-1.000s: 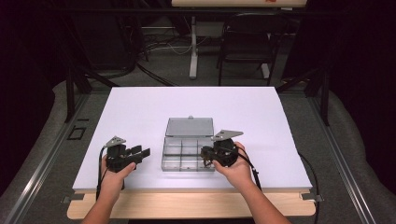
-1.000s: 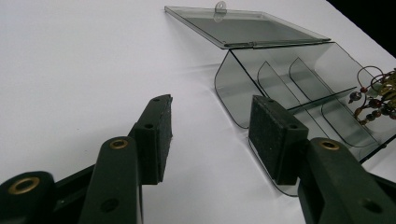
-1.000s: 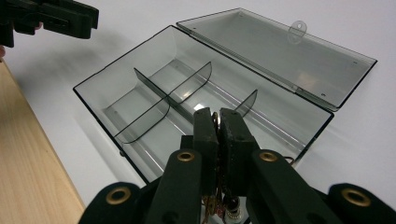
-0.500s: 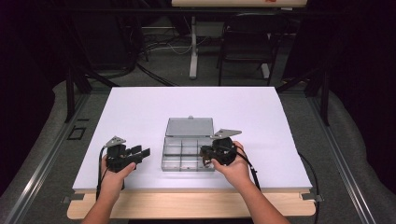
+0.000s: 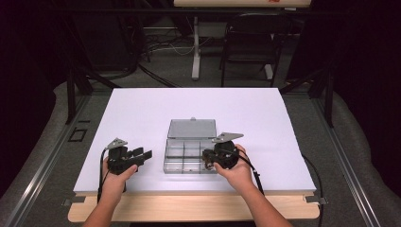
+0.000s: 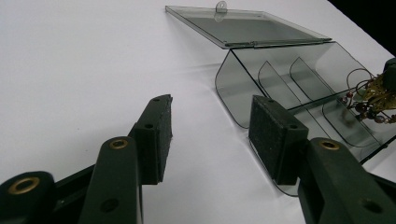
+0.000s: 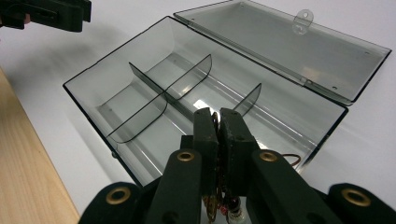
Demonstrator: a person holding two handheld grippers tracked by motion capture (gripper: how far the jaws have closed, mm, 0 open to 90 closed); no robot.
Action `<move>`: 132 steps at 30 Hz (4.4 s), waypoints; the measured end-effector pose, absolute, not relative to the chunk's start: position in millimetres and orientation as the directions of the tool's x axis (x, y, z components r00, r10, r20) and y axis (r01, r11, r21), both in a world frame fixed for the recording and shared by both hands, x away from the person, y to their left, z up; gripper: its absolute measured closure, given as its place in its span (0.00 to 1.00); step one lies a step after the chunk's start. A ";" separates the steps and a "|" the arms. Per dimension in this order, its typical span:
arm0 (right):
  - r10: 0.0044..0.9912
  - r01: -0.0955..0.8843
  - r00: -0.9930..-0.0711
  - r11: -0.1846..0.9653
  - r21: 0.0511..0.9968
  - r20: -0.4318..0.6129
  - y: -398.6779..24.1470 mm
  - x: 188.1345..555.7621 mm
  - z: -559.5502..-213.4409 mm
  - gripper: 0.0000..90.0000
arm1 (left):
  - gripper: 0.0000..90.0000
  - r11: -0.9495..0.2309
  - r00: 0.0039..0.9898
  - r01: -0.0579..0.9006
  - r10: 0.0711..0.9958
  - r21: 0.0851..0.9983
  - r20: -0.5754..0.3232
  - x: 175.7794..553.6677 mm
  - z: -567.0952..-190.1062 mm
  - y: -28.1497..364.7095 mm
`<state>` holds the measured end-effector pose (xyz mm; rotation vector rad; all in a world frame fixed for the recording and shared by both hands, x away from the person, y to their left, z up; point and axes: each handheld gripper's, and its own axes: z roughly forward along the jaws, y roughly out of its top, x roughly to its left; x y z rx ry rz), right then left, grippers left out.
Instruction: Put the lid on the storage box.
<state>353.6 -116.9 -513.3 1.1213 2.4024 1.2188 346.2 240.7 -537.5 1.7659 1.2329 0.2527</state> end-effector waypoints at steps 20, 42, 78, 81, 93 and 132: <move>0.705 0.558 -0.692 0.386 0.735 0.155 -111.9 349.5 -526.7 0.95 | 0.55 -0.052 0.472 0.625 0.820 0.779 -0.323 346.1 -536.6 241.7; 0.712 0.594 -0.674 0.363 0.718 0.197 -114.8 349.8 -536.0 0.95 | 0.55 -0.052 0.472 0.624 0.820 0.779 -0.323 346.1 -536.5 242.0; 0.746 0.569 -0.648 0.337 0.750 0.155 -130.1 354.6 -526.0 0.79 | 0.55 -0.050 0.472 0.625 0.819 0.779 -0.326 345.8 -536.3 241.6; 0.742 0.569 -0.651 0.336 0.750 0.162 -133.3 356.0 -523.4 0.77 | 0.55 -0.049 0.472 0.625 0.819 0.779 -0.327 345.8 -536.3 241.6; 0.734 0.588 -0.648 0.310 0.747 0.205 -140.2 355.8 -517.1 0.67 | 0.55 -0.050 0.470 0.625 0.821 0.779 -0.324 345.9 -536.5 241.4; 0.779 0.596 -0.600 0.281 0.752 0.184 -165.3 381.5 -500.8 0.56 | 0.60 -0.066 0.491 0.642 0.801 0.764 -0.343 358.1 -538.2 227.4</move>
